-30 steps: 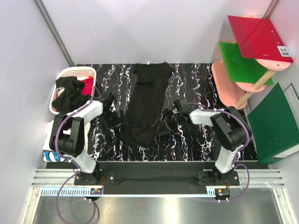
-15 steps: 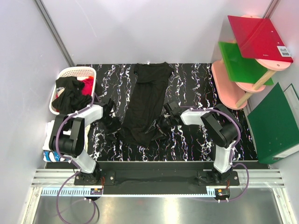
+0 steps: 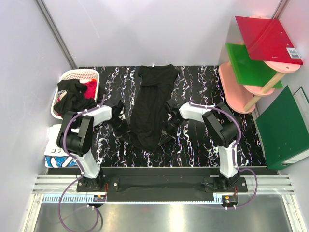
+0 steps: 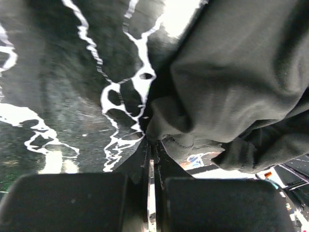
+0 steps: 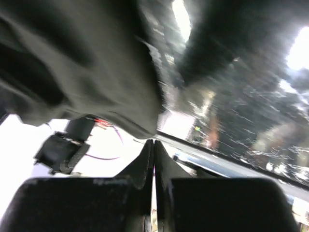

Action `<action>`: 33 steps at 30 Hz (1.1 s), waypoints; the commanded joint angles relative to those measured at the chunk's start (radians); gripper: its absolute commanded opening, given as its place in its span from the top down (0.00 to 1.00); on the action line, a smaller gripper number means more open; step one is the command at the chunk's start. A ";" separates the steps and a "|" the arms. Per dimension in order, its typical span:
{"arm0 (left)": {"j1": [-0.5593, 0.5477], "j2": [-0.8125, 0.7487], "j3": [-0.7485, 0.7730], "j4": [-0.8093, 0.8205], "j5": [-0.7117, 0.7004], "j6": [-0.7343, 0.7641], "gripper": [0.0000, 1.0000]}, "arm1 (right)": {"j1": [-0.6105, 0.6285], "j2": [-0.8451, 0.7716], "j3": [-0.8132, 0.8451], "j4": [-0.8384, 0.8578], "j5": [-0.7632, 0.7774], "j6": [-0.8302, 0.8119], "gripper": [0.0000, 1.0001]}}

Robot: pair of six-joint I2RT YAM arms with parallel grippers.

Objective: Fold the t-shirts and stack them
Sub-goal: Rotate the tshirt 90 degrees

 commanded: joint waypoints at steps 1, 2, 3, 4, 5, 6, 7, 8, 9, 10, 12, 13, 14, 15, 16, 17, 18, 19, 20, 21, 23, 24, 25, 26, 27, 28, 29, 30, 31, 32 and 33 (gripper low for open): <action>-0.032 0.010 -0.021 0.053 0.004 -0.025 1.00 | 0.009 0.017 0.054 -0.205 0.055 -0.135 1.00; -0.039 0.007 -0.028 0.049 0.007 -0.028 1.00 | 0.007 0.021 0.052 -0.220 0.067 -0.147 1.00; -0.045 0.002 -0.034 0.047 0.012 -0.035 1.00 | 0.009 0.021 0.051 -0.234 0.079 -0.169 1.00; -0.057 -0.010 -0.054 0.046 0.020 -0.040 1.00 | 0.009 0.016 0.048 -0.248 0.097 -0.178 1.00; -0.063 -0.019 -0.063 0.041 0.023 -0.046 1.00 | 0.009 0.011 0.040 -0.260 0.114 -0.184 1.00; -0.066 -0.027 -0.075 0.041 0.029 -0.060 1.00 | 0.009 0.005 0.037 -0.270 0.131 -0.193 1.00; -0.078 -0.044 -0.096 0.038 0.041 -0.065 1.00 | 0.009 -0.004 0.032 -0.282 0.151 -0.198 1.00; -0.085 -0.053 -0.106 0.038 0.044 -0.069 1.00 | 0.009 -0.010 0.028 -0.288 0.162 -0.202 1.00; -0.089 -0.061 -0.118 0.035 0.046 -0.075 1.00 | 0.007 -0.013 0.026 -0.296 0.173 -0.212 1.00; -0.100 -0.076 -0.135 0.030 0.050 -0.080 1.00 | 0.009 -0.019 0.025 -0.306 0.186 -0.218 1.00; -0.115 -0.091 -0.159 0.030 0.063 -0.089 1.00 | 0.009 -0.021 0.025 -0.317 0.202 -0.224 1.00; -0.123 -0.093 -0.166 0.027 0.082 -0.089 1.00 | 0.007 -0.024 0.023 -0.317 0.202 -0.224 1.00; -0.134 -0.096 -0.170 0.027 0.089 -0.088 1.00 | 0.009 -0.022 0.025 -0.316 0.202 -0.224 1.00; -0.154 -0.101 -0.181 0.024 0.093 -0.088 1.00 | 0.007 -0.022 0.026 -0.316 0.202 -0.225 1.00; -0.164 -0.102 -0.186 0.023 0.105 -0.088 1.00 | 0.009 -0.021 0.028 -0.317 0.202 -0.225 1.00; -0.177 -0.107 -0.192 0.023 0.110 -0.091 1.00 | 0.009 -0.021 0.032 -0.314 0.202 -0.224 1.00; -0.196 -0.110 -0.202 0.023 0.115 -0.091 1.00 | 0.007 -0.021 0.034 -0.314 0.200 -0.225 1.00; -0.206 -0.111 -0.210 0.023 0.124 -0.091 1.00 | 0.009 -0.022 0.034 -0.308 0.196 -0.224 1.00; -0.213 -0.111 -0.221 0.021 0.129 -0.085 1.00 | 0.009 -0.025 0.034 -0.305 0.194 -0.225 0.98; -0.223 -0.119 -0.225 0.019 0.138 -0.082 1.00 | 0.007 -0.033 0.034 -0.302 0.196 -0.225 0.94; -0.227 -0.139 -0.233 0.007 0.135 -0.071 0.53 | 0.009 -0.050 0.028 -0.294 0.205 -0.221 0.88; -0.227 -0.180 -0.235 -0.003 0.121 -0.068 0.36 | 0.009 -0.083 0.023 -0.288 0.223 -0.216 0.80; -0.227 -0.205 -0.233 -0.025 0.112 -0.063 0.16 | 0.009 -0.105 0.008 -0.285 0.237 -0.210 0.70; -0.227 -0.229 -0.226 -0.039 0.107 -0.051 0.01 | 0.007 -0.131 -0.003 -0.276 0.248 -0.196 0.61; -0.227 -0.278 -0.219 -0.068 0.110 -0.043 0.01 | 0.009 -0.192 -0.017 -0.261 0.283 -0.189 0.52; -0.229 -0.303 -0.213 -0.085 0.110 -0.036 0.01 | 0.009 -0.228 -0.055 -0.248 0.298 -0.180 0.35; -0.227 -0.323 -0.198 -0.100 0.118 -0.016 0.01 | 0.009 -0.266 -0.076 -0.235 0.311 -0.160 0.28; -0.227 -0.366 -0.190 -0.132 0.121 -0.008 0.01 | 0.007 -0.351 -0.104 -0.195 0.335 -0.147 0.24; -0.227 -0.389 -0.184 -0.142 0.127 0.006 0.01 | 0.007 -0.396 -0.163 -0.172 0.346 -0.115 0.22; -0.227 -0.433 -0.178 -0.146 0.133 0.009 0.01 | 0.007 -0.439 -0.196 -0.147 0.358 -0.101 0.22; -0.227 -0.456 -0.176 -0.149 0.129 0.006 0.01 | 0.007 -0.520 -0.259 -0.097 0.363 -0.080 0.22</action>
